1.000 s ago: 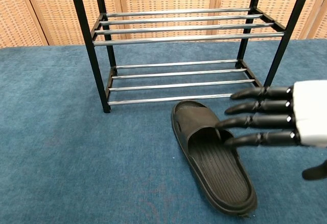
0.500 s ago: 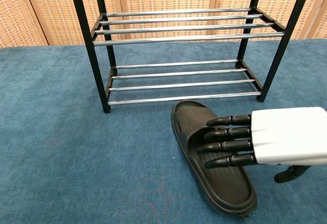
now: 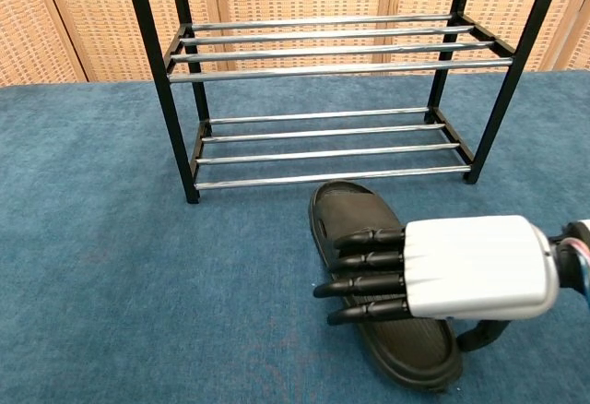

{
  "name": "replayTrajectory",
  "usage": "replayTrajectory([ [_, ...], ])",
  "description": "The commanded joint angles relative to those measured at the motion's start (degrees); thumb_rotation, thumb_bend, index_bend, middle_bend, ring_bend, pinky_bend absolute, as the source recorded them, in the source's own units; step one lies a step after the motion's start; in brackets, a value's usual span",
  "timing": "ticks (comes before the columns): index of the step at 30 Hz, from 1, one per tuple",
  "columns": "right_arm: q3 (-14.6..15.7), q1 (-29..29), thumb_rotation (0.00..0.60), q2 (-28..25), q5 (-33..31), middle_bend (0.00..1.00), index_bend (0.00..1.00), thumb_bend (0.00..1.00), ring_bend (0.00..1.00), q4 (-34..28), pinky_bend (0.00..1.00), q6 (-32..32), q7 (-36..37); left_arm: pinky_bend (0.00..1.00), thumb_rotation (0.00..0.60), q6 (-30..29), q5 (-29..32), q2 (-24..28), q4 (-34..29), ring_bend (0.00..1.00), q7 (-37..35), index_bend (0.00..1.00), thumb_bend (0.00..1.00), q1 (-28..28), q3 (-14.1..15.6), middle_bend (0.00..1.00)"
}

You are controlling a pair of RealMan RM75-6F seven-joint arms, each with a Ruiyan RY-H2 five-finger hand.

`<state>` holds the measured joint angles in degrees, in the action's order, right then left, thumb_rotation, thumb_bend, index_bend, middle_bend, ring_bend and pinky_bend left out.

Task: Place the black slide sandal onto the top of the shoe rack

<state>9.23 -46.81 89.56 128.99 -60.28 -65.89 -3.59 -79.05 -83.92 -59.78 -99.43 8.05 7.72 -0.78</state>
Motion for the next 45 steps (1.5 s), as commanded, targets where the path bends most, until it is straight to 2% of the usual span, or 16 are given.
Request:
replayTrajectory([
  [1,-0.4,-1.1,0.6,0.9,-1.7,0.0,0.0,0.0,0.0,-2.1,0.0,2.5,-1.4,0.0,0.6,0.0,0.0,0.0,0.0,0.0,-0.1,0.0,0.14,0.0,0.0,0.0],
  [14,-4.0,-4.4,0.6,1.0,-9.9,0.0,0.0,0.0,0.0,-10.2,0.0,13.0,-6.9,0.0,0.6,0.3,0.1,0.6,0.6,0.0,-1.9,0.0,0.14,0.2,0.0,0.0],
  [22,-3.1,-5.8,0.6,0.0,-12.4,0.0,0.0,0.0,0.0,-13.9,0.0,17.7,-11.2,0.0,0.6,0.2,-0.2,0.8,0.6,0.0,-2.4,0.0,0.14,0.2,0.0,0.0],
  [26,-2.7,-6.3,0.6,-0.1,-13.0,0.06,0.02,0.0,0.0,-14.5,0.0,18.8,-11.8,0.0,0.6,0.2,-0.3,0.7,0.6,0.0,-2.3,0.0,0.14,0.2,0.1,0.0],
  [30,-2.5,-6.8,0.6,-0.3,-13.5,0.12,0.09,0.0,0.01,-14.9,0.0,19.6,-12.5,0.0,0.6,0.3,-0.2,0.7,0.6,0.0,-2.3,0.0,0.14,0.2,0.1,0.0],
  [33,-2.3,-7.1,0.6,-0.3,-14.0,0.18,0.19,0.1,0.08,-15.1,0.04,20.2,-12.8,0.0,0.6,0.4,-0.2,0.7,0.7,0.0,-2.3,0.0,0.14,0.3,0.1,0.0],
  [34,-2.1,-7.3,0.6,-0.4,-14.2,0.21,0.24,0.17,0.11,-15.2,0.07,20.6,-13.0,0.0,0.6,0.5,-0.2,0.7,0.7,0.0,-2.3,0.0,0.14,0.3,0.1,0.0],
  [38,-1.8,-7.7,0.6,-0.4,-14.9,0.37,0.44,0.42,0.25,-15.7,0.26,21.6,-13.0,0.0,0.6,0.6,-0.2,0.8,0.6,0.0,-2.4,0.0,0.14,0.4,0.1,0.0],
  [41,-1.2,-7.6,0.6,-0.4,-14.5,0.51,0.58,0.57,0.38,-16.4,0.41,19.4,-11.8,0.0,0.6,0.6,-0.1,0.9,0.6,0.0,-2.6,0.0,0.14,0.4,0.1,0.0],
  [45,-0.2,-7.6,0.6,-0.6,-13.1,0.58,0.66,0.65,0.45,-16.2,0.49,15.9,-10.8,0.0,0.6,0.6,-0.2,0.9,0.6,0.0,-2.7,0.0,0.14,0.4,0.2,0.0],
])
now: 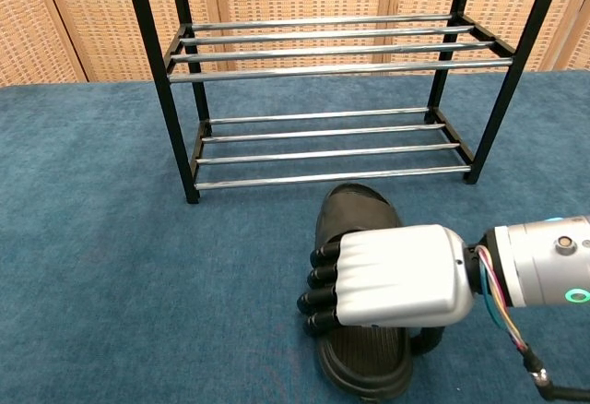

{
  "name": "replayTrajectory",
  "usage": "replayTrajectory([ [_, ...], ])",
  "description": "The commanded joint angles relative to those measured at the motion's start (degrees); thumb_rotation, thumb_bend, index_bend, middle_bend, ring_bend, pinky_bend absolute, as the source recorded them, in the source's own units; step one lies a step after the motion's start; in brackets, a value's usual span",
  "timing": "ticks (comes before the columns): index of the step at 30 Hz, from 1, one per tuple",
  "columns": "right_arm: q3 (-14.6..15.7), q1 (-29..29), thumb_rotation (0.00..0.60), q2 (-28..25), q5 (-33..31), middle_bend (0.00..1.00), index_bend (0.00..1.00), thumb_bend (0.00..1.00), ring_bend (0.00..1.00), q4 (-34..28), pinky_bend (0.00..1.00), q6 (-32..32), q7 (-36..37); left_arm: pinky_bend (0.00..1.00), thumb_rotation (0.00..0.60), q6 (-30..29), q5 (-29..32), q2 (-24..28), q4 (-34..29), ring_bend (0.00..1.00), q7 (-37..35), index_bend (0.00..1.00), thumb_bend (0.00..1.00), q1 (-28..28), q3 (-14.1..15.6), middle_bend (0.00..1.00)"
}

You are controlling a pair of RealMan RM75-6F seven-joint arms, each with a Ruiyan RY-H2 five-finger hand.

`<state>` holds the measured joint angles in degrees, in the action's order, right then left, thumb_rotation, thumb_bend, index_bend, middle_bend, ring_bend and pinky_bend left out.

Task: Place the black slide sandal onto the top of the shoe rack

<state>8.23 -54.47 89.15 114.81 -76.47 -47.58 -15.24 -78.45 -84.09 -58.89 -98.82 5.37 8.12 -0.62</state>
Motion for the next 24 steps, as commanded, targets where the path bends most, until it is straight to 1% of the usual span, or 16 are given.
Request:
replayTrajectory([
  [1,1.1,0.1,0.6,-0.4,1.5,0.59,0.67,0.65,0.46,0.0,0.49,-3.2,1.0,0.0,0.6,0.0,0.0,0.0,-0.1,0.0,0.1,0.0,0.14,0.0,0.0,0.0],
  [6,2.1,0.3,0.6,-1.2,2.9,0.61,0.69,0.67,0.48,-0.1,0.51,-6.0,1.1,0.0,0.6,0.0,-0.1,-0.1,0.0,0.0,0.2,0.0,0.14,0.0,0.1,0.0],
  [10,3.0,1.1,0.6,-3.6,4.2,0.61,0.69,0.67,0.48,-1.0,0.52,-9.7,0.6,0.0,0.6,-0.2,-0.2,0.0,-0.1,0.0,0.2,0.0,0.14,-0.1,0.1,0.0],
  [15,4.3,2.7,0.6,-7.8,6.1,0.62,0.69,0.67,0.49,-3.0,0.52,-13.9,-2.2,0.0,0.6,-0.3,-0.3,0.0,-0.2,0.0,0.2,0.0,0.14,-0.1,0.2,0.0],
  [18,5.5,3.7,0.6,-11.7,8.2,0.62,0.69,0.67,0.49,-5.5,0.52,-16.6,-4.9,0.0,0.6,-0.3,-0.5,0.0,-0.4,0.0,0.4,0.0,0.14,-0.1,0.3,0.0],
  [24,7.6,4.8,0.6,-16.7,11.7,0.62,0.69,0.67,0.49,-9.8,0.52,-19.4,-7.4,0.0,0.6,-0.6,-0.7,-0.1,-0.6,0.0,0.9,0.0,0.14,-0.2,0.4,0.0],
])
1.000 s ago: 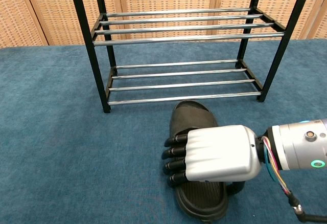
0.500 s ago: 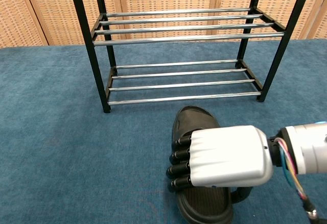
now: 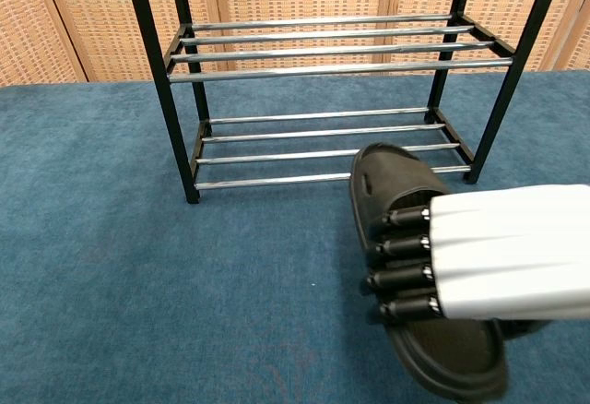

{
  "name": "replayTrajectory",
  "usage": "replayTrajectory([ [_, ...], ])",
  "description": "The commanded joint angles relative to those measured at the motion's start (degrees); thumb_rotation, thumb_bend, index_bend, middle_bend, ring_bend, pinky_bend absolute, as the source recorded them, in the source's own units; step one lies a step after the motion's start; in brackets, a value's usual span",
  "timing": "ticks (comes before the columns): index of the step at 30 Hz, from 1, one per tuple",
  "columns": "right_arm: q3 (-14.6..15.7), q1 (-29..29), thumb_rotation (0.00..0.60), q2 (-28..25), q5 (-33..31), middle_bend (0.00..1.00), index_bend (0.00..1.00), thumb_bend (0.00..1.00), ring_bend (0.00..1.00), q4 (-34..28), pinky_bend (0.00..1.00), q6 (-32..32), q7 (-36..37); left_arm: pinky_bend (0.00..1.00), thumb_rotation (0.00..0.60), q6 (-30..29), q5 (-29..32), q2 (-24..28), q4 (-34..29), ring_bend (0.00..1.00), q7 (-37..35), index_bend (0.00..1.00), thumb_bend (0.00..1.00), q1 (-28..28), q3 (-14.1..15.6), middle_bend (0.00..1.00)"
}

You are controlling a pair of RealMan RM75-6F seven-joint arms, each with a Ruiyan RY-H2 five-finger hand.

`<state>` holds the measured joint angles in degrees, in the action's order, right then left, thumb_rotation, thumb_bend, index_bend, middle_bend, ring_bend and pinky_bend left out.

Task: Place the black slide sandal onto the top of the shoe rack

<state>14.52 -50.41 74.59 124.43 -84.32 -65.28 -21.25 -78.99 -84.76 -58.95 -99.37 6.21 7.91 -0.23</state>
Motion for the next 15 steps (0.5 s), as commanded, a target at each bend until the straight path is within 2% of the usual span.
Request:
replayTrajectory([
  [1,1.7,0.8,0.6,-3.1,3.0,0.62,0.69,0.67,0.49,-2.5,0.52,-2.3,-2.0,0.0,0.6,0.0,0.0,-0.1,-0.1,0.0,0.2,0.0,0.14,0.0,0.0,0.0],
  [9,1.7,2.3,0.6,-9.4,6.7,0.62,0.69,0.67,0.49,-5.9,0.52,-6.7,-6.0,0.0,0.6,0.0,0.2,-0.4,-0.3,0.0,1.2,0.0,0.14,0.0,0.1,0.0],
  [15,-1.9,0.8,0.6,-13.2,4.0,0.61,0.69,0.67,0.49,-6.1,0.52,-6.5,-3.8,0.0,0.6,0.4,0.5,-0.7,-0.4,0.0,2.2,0.0,0.14,0.1,0.0,0.0],
])
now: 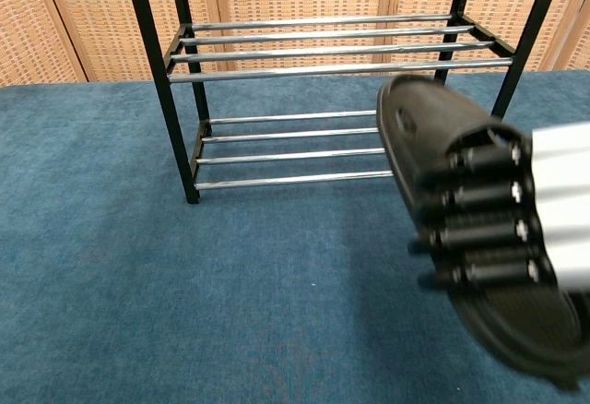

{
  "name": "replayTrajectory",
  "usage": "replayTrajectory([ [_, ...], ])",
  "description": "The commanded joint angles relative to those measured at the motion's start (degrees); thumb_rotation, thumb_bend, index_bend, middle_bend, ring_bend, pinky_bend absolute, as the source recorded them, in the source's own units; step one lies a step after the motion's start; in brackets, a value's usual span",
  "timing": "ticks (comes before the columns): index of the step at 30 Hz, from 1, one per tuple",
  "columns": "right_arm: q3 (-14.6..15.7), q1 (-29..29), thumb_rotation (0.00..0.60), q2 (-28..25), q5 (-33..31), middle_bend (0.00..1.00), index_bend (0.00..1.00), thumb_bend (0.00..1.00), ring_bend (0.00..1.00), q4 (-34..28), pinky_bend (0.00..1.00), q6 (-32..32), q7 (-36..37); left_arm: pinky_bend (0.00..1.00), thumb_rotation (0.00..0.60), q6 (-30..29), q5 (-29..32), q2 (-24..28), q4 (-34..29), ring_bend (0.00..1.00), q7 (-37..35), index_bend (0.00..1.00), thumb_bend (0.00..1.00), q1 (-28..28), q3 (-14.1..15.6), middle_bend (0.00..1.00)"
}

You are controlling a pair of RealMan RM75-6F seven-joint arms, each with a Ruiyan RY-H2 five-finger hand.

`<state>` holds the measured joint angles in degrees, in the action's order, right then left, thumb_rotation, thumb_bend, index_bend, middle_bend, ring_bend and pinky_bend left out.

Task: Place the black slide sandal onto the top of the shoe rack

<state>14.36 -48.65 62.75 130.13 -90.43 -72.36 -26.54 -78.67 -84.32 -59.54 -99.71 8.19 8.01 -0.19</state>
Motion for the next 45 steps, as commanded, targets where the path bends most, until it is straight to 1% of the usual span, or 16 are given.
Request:
replayTrajectory([
  [1,-2.5,-1.7,0.6,-1.9,-2.3,0.61,0.69,0.67,0.49,0.3,0.52,1.3,2.3,0.0,0.6,0.1,0.1,-0.2,-0.1,0.0,0.5,0.0,0.14,0.1,0.0,0.0],
  [7,-7.5,-5.3,0.6,-3.1,-7.1,0.61,0.69,0.67,0.49,2.9,0.52,6.1,5.5,0.0,0.6,0.4,0.8,-0.3,0.0,0.0,0.8,0.0,0.14,0.2,-0.2,0.0],
  [11,-9.8,-6.9,0.6,-3.2,-9.0,0.61,0.69,0.67,0.49,4.0,0.52,8.0,6.9,0.0,0.6,0.8,1.6,-0.2,0.0,0.0,0.4,0.0,0.14,0.4,-0.6,0.0],
  [17,-13.3,-10.7,0.6,-3.1,-12.0,0.61,0.69,0.67,0.49,5.7,0.52,13.7,8.2,0.0,0.6,2.2,3.0,0.0,0.4,0.0,-0.5,0.0,0.14,1.0,-1.1,0.0],
  [24,-15.5,-14.1,0.6,-2.5,-14.9,0.61,0.69,0.67,0.49,7.0,0.52,19.7,9.9,0.0,0.6,3.7,4.5,0.3,0.7,0.0,-1.3,0.0,0.14,1.8,-1.6,0.0],
  [30,-16.8,-16.2,0.6,-1.1,-17.3,0.59,0.69,0.67,0.49,9.7,0.52,24.0,10.2,0.0,0.6,5.0,5.6,0.3,1.0,0.0,-1.5,0.0,0.14,2.4,-1.9,0.0],
  [39,-18.0,-16.8,0.6,-0.5,-20.5,0.55,0.69,0.67,0.49,12.3,0.52,26.0,9.6,0.0,0.6,5.4,5.9,0.3,1.0,0.0,-1.3,0.0,0.14,2.7,-1.8,0.0],
  [40,-18.1,-16.8,0.6,-0.5,-20.7,0.54,0.68,0.67,0.49,12.3,0.52,26.0,9.5,0.0,0.6,5.3,5.9,0.3,1.0,0.0,-1.3,0.0,0.14,2.7,-1.8,0.0],
  [42,-18.1,-16.7,0.6,-0.5,-21.0,0.48,0.64,0.67,0.45,12.3,0.51,26.0,9.2,0.0,0.6,5.3,5.9,0.3,0.9,0.0,-1.3,0.0,0.14,2.7,-1.8,0.0],
  [43,-18.2,-16.7,0.6,-0.5,-21.2,0.44,0.6,0.67,0.41,12.3,0.48,26.1,8.9,0.0,0.6,5.3,5.8,0.3,0.9,0.0,-1.3,0.0,0.14,2.7,-1.8,0.0],
  [45,-18.3,-16.6,0.6,-0.4,-21.7,0.33,0.49,0.67,0.3,12.2,0.38,26.3,8.4,0.0,0.6,5.3,5.8,0.3,0.9,0.0,-1.3,0.0,0.14,2.7,-1.7,0.0],
])
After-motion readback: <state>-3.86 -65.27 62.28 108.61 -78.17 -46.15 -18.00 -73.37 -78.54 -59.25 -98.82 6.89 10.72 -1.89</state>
